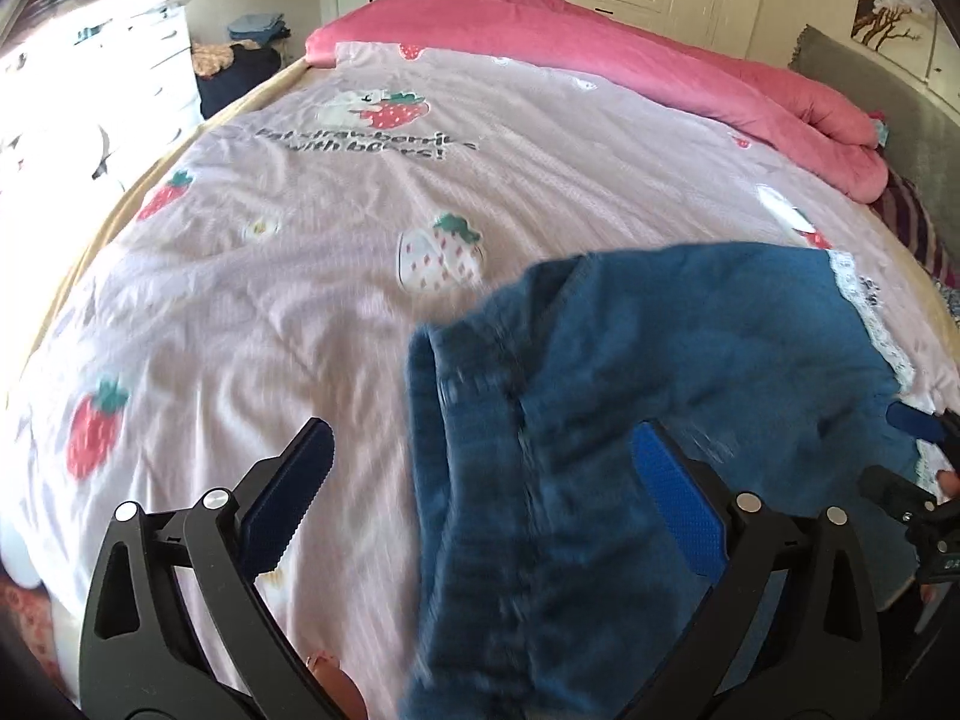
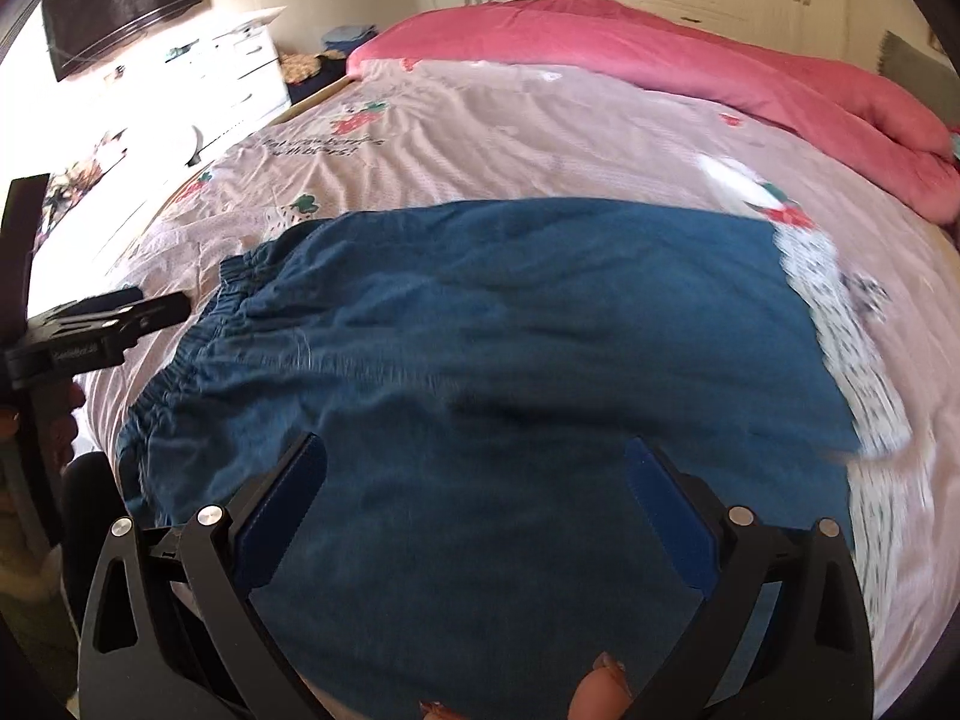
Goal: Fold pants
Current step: 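Grasp the elastic waistband with the left gripper while the right gripper grasps the waistband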
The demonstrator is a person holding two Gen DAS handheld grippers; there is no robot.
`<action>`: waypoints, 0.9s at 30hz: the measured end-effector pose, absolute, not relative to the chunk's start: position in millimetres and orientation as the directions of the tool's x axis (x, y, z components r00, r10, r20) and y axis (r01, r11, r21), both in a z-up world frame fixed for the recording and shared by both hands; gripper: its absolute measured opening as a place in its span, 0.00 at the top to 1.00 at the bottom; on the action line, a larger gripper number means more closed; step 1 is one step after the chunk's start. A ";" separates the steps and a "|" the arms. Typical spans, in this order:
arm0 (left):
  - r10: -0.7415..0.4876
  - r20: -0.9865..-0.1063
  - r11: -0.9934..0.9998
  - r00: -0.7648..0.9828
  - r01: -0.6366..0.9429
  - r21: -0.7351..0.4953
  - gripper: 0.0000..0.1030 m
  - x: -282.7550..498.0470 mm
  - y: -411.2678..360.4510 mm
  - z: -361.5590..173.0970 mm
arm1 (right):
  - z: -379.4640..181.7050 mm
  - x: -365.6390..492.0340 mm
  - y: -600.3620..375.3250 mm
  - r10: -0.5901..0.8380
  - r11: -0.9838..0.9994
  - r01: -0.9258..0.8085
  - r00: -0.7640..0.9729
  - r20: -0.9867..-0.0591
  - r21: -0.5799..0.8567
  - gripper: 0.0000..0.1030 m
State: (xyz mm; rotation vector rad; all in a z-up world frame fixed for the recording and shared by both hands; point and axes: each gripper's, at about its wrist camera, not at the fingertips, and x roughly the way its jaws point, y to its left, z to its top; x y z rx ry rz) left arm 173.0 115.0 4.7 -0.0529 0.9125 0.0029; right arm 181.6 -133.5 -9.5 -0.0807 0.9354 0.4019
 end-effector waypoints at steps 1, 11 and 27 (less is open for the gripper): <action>-0.023 -0.794 0.999 0.608 -0.011 -0.038 0.13 182.5 115.3 2.8 | -9.5 189.7 -129.3 0.293 0.919 -0.385 0.524 -0.799 0.085 0.04; -0.040 -0.826 0.992 0.562 0.121 0.035 0.58 239.8 113.3 -28.2 | -17.7 270.4 -101.7 0.292 0.874 -0.485 0.488 -0.823 0.023 0.04; -0.106 -0.825 0.984 0.555 0.179 -0.006 0.66 251.8 125.9 -43.5 | -38.5 374.2 -28.5 0.298 0.668 -0.743 0.322 -0.899 -0.045 0.04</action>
